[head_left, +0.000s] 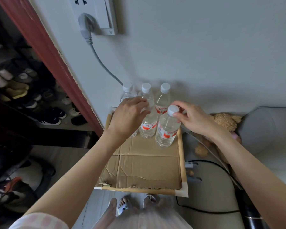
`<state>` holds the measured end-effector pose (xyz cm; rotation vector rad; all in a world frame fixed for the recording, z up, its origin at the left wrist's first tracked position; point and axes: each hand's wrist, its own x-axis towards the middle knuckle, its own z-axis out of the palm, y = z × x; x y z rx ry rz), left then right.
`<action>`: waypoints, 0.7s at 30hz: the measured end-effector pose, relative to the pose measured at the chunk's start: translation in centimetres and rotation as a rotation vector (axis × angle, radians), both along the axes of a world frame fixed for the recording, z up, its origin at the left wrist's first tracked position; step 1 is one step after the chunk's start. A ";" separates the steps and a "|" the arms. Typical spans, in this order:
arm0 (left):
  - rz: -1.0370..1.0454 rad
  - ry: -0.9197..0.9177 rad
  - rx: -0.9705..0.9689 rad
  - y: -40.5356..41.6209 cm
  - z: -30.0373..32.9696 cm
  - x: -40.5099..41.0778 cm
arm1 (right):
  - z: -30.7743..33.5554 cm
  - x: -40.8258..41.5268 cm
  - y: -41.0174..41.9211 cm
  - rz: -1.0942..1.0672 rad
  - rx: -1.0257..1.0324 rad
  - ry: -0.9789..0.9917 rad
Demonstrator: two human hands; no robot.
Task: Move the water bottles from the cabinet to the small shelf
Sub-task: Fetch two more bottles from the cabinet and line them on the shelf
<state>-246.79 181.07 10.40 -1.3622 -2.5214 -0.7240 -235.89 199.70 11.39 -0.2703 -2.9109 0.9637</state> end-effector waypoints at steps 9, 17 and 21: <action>0.010 -0.083 -0.034 1.3 0.7 -1.0 | 0.0 -1.7 0.0 -0.055 0.028 0.000; -0.044 -0.009 -0.082 0.9 0.5 -1.6 | 0.1 -2.2 -0.4 0.032 0.060 0.011; -0.031 -0.134 -0.056 1.6 1.2 -1.5 | 0.4 -2.6 0.0 -0.084 0.127 0.007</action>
